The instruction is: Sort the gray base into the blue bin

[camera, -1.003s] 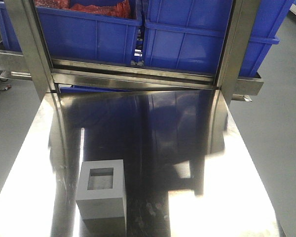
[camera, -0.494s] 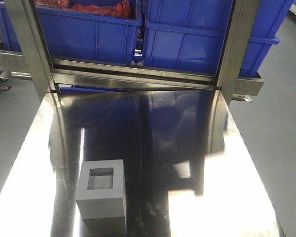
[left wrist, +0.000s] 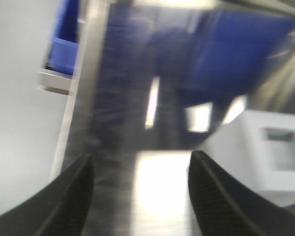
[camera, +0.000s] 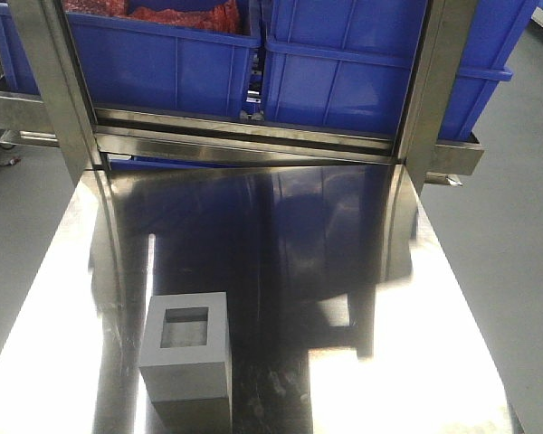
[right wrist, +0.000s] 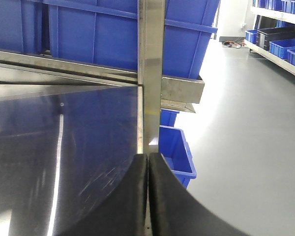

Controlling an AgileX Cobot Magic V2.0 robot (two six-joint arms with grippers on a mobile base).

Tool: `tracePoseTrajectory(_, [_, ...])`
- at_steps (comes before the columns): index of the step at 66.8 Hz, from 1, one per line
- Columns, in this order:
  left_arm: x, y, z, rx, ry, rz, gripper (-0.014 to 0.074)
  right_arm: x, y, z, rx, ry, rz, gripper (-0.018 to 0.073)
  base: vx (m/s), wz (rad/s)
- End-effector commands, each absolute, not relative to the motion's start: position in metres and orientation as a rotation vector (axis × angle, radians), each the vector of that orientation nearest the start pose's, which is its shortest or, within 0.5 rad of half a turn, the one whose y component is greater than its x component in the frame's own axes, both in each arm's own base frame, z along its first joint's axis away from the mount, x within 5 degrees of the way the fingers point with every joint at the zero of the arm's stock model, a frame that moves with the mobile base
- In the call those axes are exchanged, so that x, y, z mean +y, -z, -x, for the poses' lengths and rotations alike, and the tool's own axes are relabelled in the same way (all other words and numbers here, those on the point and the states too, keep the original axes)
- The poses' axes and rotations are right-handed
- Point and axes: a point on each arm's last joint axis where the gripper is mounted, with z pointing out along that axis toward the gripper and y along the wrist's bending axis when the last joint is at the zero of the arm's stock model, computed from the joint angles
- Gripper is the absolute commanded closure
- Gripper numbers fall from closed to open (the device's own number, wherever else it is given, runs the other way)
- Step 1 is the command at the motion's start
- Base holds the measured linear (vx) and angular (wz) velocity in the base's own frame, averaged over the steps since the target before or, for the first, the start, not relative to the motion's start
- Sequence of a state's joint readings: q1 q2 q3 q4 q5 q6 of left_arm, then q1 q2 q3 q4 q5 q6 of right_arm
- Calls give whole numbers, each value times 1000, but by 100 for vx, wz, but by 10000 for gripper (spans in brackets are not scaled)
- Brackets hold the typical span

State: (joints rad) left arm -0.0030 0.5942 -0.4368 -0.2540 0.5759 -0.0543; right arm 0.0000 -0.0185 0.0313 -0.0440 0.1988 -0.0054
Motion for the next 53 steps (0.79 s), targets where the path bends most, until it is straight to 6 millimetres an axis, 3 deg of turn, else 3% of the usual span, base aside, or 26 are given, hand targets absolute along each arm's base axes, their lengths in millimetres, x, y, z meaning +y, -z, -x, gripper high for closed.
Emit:
tracePoseTrajectory(1, [-21,-287,-127,2103,462,247,186,-1,-191,-56,1619,59,42,564,0,0])
tracePoseTrajectory(8, [-32,-296,-139,2096,611,197,186,-1,-191,-56,1619,59,42,564,0,0])
tracePoseTrajectory(24, [-55,-301,-175,2119,754,20,186,-1,-191,-56,1621,59,42,564,0,0])
tracePoseTrajectory(40, [-94,-304,-206,2193,742,-165,186,-1,-191,-56,1621,59,42,564,0,0])
tracePoseTrajectory(53, [-118,-290,-219,2324,573,-252,190,-1,-191,-56,1621,59,42,564,0,0])
